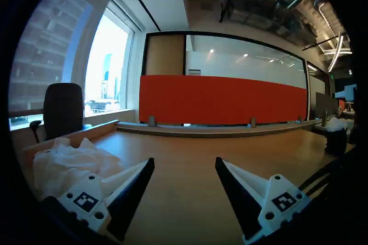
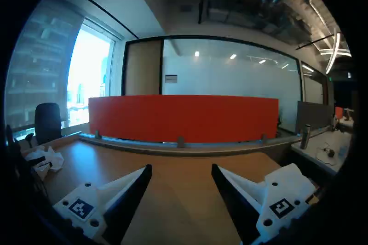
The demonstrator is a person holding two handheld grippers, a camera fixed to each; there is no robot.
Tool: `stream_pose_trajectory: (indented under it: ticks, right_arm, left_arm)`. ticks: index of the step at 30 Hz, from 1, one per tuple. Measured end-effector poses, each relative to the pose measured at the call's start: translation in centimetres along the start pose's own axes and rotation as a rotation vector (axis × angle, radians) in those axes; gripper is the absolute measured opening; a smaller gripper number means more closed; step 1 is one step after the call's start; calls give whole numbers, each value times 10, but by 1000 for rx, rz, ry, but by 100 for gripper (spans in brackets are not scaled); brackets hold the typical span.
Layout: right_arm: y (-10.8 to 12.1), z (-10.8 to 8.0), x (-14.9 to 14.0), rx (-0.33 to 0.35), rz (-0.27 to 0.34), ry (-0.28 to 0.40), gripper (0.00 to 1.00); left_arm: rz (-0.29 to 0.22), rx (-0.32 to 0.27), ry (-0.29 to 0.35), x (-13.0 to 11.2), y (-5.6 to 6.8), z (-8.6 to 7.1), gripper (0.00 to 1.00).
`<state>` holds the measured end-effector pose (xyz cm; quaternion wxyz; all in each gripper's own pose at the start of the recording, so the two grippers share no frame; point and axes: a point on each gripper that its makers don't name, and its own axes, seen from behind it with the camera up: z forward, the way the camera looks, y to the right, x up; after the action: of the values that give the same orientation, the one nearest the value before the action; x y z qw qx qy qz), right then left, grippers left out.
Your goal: Fold towel
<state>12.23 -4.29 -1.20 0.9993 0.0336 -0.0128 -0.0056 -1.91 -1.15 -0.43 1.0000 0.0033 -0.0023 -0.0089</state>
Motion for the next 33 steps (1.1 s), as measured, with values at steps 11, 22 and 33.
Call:
stream_pose_trajectory:
  ticks: [11, 22, 33]
  right_arm:
    - [11, -4, -5, -27, 1, 7, 100]
    - [18, -3, -16, -37, 10, 4, 100]
    - [20, 4, -26, -38, -17, 9, 100]
  left_arm:
    - [25, -12, 20, -4, 0, 10, 98]
    - [40, -3, 20, -5, -4, 12, 98]
    - [43, -3, 20, -5, -3, 11, 98]
